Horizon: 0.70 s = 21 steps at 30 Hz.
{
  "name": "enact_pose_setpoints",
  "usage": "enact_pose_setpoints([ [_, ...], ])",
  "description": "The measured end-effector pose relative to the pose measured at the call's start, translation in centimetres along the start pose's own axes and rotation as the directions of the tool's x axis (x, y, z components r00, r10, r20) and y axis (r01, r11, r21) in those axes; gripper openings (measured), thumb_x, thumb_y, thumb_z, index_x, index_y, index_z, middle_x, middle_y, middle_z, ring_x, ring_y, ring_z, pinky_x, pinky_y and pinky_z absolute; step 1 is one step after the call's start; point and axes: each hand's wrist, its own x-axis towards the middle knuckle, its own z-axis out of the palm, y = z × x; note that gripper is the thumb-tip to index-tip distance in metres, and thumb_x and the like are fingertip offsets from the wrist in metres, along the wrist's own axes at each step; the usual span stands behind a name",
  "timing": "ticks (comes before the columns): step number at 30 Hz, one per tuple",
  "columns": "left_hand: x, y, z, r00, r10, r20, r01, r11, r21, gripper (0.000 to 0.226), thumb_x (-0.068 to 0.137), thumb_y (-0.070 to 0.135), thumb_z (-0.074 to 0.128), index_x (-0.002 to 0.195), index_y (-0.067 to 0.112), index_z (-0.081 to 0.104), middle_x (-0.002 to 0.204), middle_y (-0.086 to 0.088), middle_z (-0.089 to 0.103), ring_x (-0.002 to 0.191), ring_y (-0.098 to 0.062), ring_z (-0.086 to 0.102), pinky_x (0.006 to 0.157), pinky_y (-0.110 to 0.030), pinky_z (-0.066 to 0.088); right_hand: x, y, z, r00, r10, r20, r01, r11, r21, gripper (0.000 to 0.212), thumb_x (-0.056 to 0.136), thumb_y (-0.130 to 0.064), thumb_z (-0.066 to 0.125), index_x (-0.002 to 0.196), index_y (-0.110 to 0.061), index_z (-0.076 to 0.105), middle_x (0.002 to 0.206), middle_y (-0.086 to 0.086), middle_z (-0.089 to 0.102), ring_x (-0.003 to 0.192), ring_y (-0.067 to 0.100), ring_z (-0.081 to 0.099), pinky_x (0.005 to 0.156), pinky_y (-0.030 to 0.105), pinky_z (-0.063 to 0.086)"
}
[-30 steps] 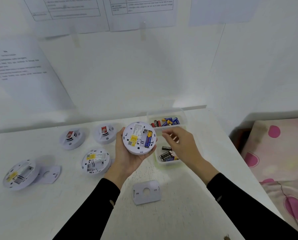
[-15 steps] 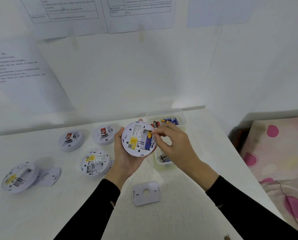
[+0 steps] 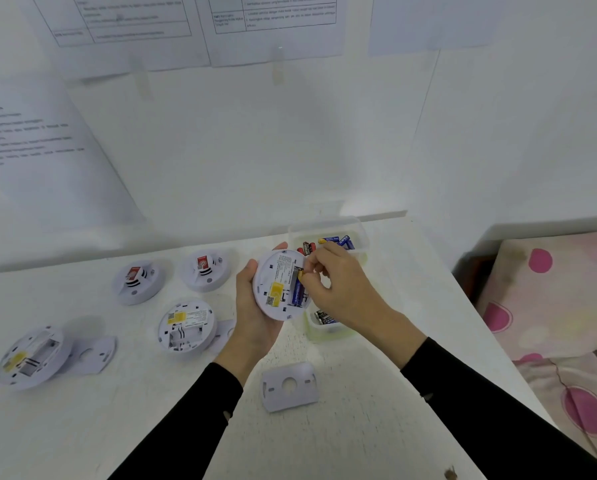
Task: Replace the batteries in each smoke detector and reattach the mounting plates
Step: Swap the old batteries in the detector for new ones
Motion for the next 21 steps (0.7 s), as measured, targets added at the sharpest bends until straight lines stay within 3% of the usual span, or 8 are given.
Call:
enact_pose_setpoints([
  [3, 0.0, -0.1, 0.0, 1.000, -0.006, -0.018, 0.006, 1.000, 0.000, 0.055, 0.083, 0.054, 0.038, 0.119, 0.021, 0.066, 0.109, -0.010, 0.072, 0.094, -0.022, 0.068, 0.080, -0.038, 0.056, -0.1, 0.0, -0.1, 0.999, 0.024, 0.038, -0.025, 0.999, 0.037, 0.012, 0.083, -0.018, 0.053, 0.078, -0.007, 0.057, 0.080, -0.002, 0.050, 0.074, 0.006, 0.042, 0.069, 0.020, 0.036],
  [8, -0.1, -0.6, 0.3, 0.999, -0.010, -0.054, 0.008, 0.999, -0.034, 0.053, 0.087, 0.052, 0.039, 0.109, 0.022, 0.076, 0.113, -0.012, 0.070, 0.100, -0.025, 0.066, 0.092, -0.041, 0.048, -0.2, 0.2, -0.4, 0.998, 0.031, 0.057, -0.033, 0.999, 0.038, 0.025, 0.085, -0.024, 0.067, 0.073, -0.011, 0.050, 0.076, -0.004, 0.048, 0.071, 0.005, 0.043, 0.068, 0.012, 0.036],
  [12, 0.3, -0.7, 0.3, 0.996, -0.043, -0.077, 0.037, 0.996, -0.077, 0.054, 0.097, 0.051, 0.030, 0.113, 0.021, 0.072, 0.108, -0.009, 0.072, 0.097, -0.022, 0.067, 0.088, -0.037, 0.051, -0.2, -0.2, -0.5, 0.996, 0.011, 0.087, -0.015, 0.999, 0.042, 0.018, 0.090, -0.017, 0.063, 0.083, -0.007, 0.051, 0.082, 0.000, 0.052, 0.071, 0.007, 0.047, 0.068, 0.015, 0.040],
  [14, 0.4, -0.6, 0.3, 0.994, -0.048, -0.097, 0.038, 0.994, -0.105, 0.054, 0.096, 0.052, 0.032, 0.115, 0.021, 0.070, 0.111, -0.010, 0.071, 0.100, -0.025, 0.065, 0.097, -0.043, 0.046, -0.4, -0.5, -0.7, 0.997, 0.040, 0.065, -0.049, 0.990, 0.132, 0.011, 0.091, -0.013, 0.062, 0.087, -0.007, 0.054, 0.084, 0.002, 0.059, 0.072, 0.009, 0.053, 0.066, 0.017, 0.044],
  [16, 0.5, -0.4, 0.1, 0.993, -0.048, -0.111, 0.034, 0.991, -0.127, 0.054, 0.097, 0.053, 0.031, 0.113, 0.021, 0.072, 0.114, -0.012, 0.070, 0.106, -0.028, 0.062, 0.109, -0.050, 0.037, -0.5, -0.3, -1.0, 0.990, 0.143, -0.009, -0.133, 0.940, 0.313, 0.006, 0.091, -0.012, 0.064, 0.095, -0.011, 0.059, 0.089, 0.000, 0.065, 0.078, 0.009, 0.062, 0.072, 0.019, 0.051],
  [18, 0.5, -0.3, -0.3, 0.990, -0.040, -0.134, 0.020, 0.989, -0.146, 0.054, 0.098, 0.054, 0.030, 0.115, 0.022, 0.070, 0.115, -0.011, 0.071, 0.112, -0.030, 0.060, 0.109, -0.053, 0.036, -0.5, 0.6, -1.5, 0.948, 0.310, -0.071, -0.238, 0.841, 0.486, 0.009, 0.090, -0.013, 0.065, 0.098, -0.016, 0.064, 0.090, -0.004, 0.068, 0.082, 0.008, 0.065, 0.078, 0.021, 0.052],
  [21, 0.5, 0.0, -1.1, 0.983, -0.014, -0.184, -0.018, 0.985, -0.172, 0.053, 0.099, 0.054, 0.030, 0.117, 0.021, 0.068, 0.113, -0.009, 0.073, 0.112, -0.032, 0.061, 0.100, -0.052, 0.044, -0.6, 3.6, -2.0, 0.866, 0.499, -0.034, -0.430, 0.778, 0.458, 0.004, 0.088, -0.013, 0.068, 0.089, -0.017, 0.070, 0.082, -0.004, 0.070, 0.076, 0.008, 0.065, 0.078, 0.022, 0.051],
])
